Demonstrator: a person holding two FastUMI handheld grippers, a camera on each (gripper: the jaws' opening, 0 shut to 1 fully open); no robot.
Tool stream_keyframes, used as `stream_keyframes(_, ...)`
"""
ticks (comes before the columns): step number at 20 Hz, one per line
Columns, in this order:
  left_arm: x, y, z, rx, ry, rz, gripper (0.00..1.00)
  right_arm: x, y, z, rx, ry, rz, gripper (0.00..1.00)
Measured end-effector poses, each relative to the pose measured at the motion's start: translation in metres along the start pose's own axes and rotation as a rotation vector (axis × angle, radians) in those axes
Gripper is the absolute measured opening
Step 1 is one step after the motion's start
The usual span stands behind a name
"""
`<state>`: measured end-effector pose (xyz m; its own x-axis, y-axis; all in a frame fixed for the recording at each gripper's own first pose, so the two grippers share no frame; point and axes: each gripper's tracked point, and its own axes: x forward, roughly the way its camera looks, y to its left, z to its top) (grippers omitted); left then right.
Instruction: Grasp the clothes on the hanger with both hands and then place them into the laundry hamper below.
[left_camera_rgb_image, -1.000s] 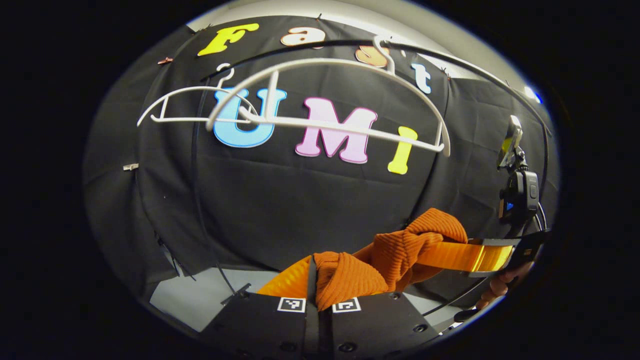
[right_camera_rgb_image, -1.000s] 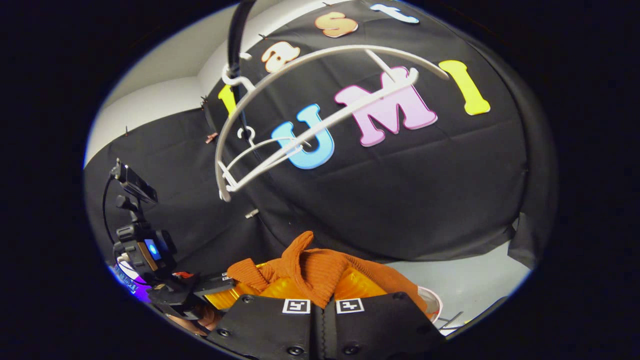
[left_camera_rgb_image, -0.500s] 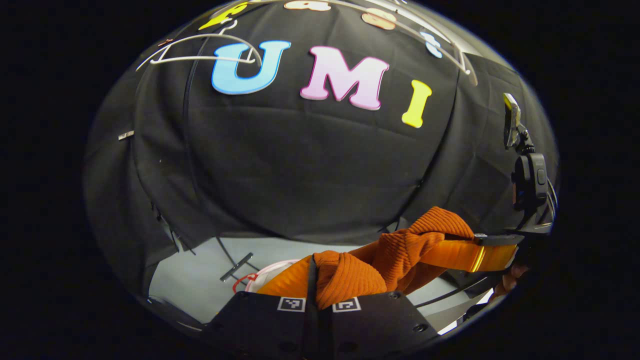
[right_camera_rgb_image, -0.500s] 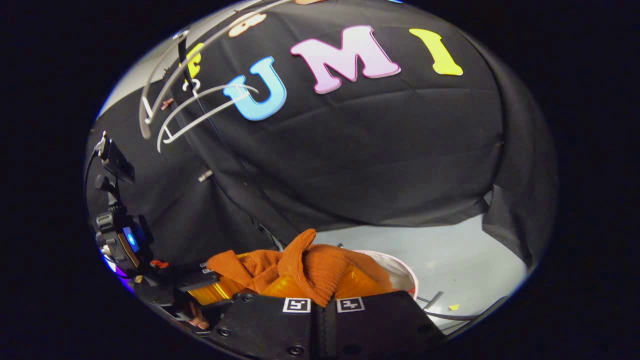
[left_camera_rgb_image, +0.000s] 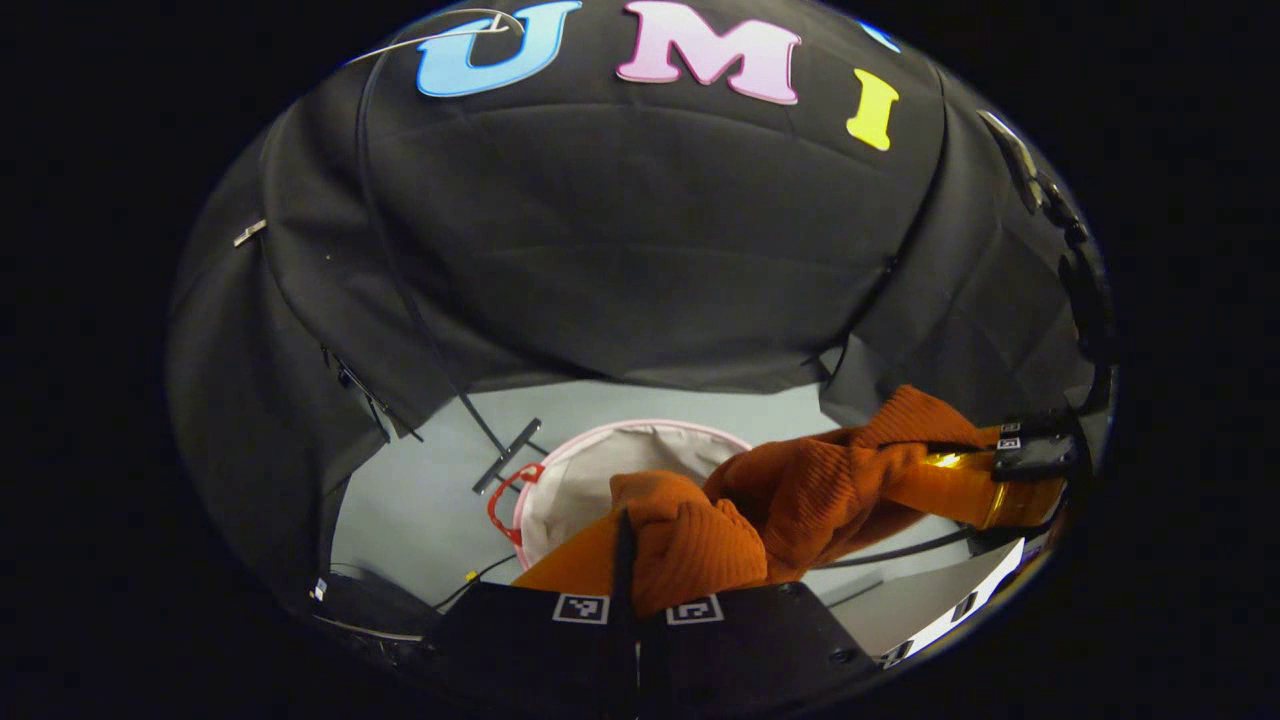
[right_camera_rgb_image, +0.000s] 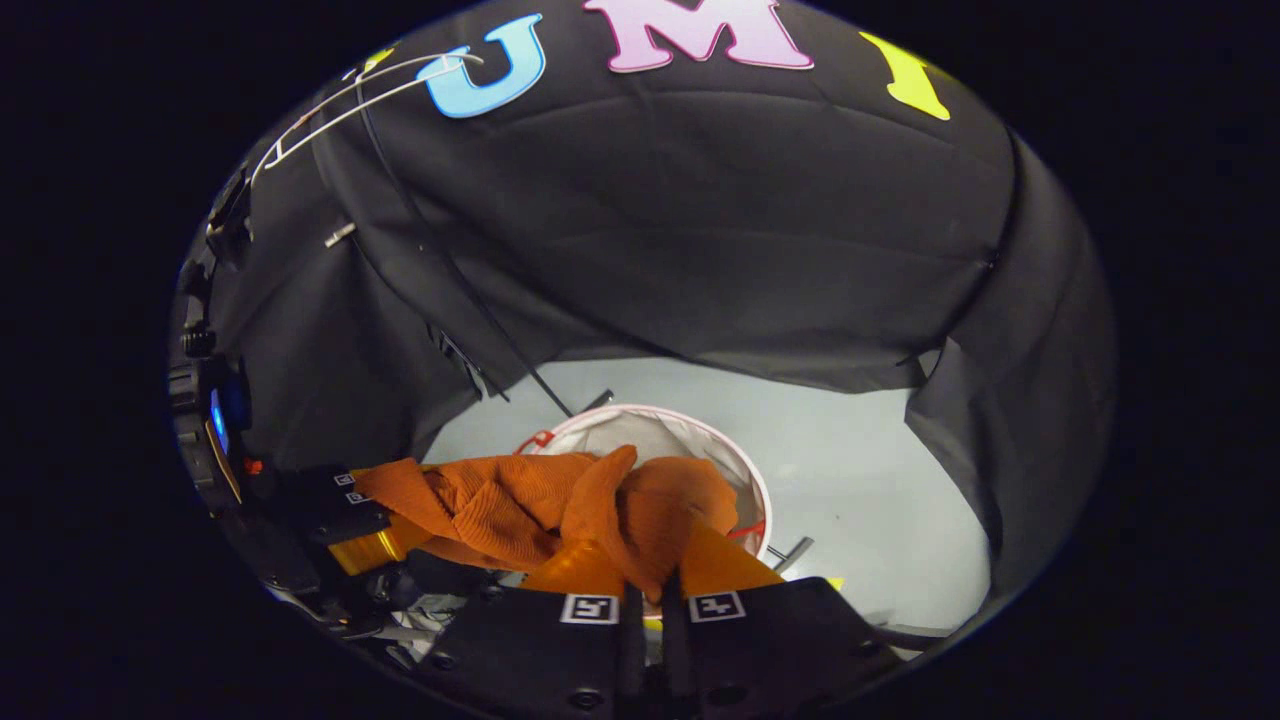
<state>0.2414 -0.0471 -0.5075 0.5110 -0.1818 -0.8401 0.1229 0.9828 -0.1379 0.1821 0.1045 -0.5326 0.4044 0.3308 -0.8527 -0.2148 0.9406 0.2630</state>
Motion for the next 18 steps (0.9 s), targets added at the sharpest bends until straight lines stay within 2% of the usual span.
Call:
stream_keyframes(1,0.008,0.002,-0.007,0.014,0.023,0.004,0.1,0.0,-0.002,0.0,0.002,0.007,-0.008,0.31)
stream_keyframes(4,0.018,0.002,-0.02,0.031,0.057,0.012,0.75,-0.001,-0.012,0.005,0.011,0.005,-0.054,0.93)
stream_keyframes(5,0.007,0.006,-0.017,0.029,0.054,0.017,0.97,0.0,-0.014,0.005,0.012,-0.001,-0.067,0.99)
stream_keyframes(7,0.002,0.005,-0.011,0.005,0.041,0.009,0.96,-0.004,-0.021,0.007,0.01,-0.009,-0.095,0.99)
stream_keyframes(12,-0.023,0.012,0.011,-0.019,-0.025,0.001,0.96,-0.023,-0.013,0.015,0.044,-0.087,-0.095,0.99)
stream_keyframes(15,-0.055,0.018,0.03,-0.021,-0.114,0.001,0.96,-0.052,0.01,0.03,0.063,-0.173,-0.041,0.99)
stream_keyframes(18,-0.097,0.026,0.047,-0.019,-0.217,0.006,0.96,-0.087,0.031,0.053,0.012,-0.304,-0.015,0.99)
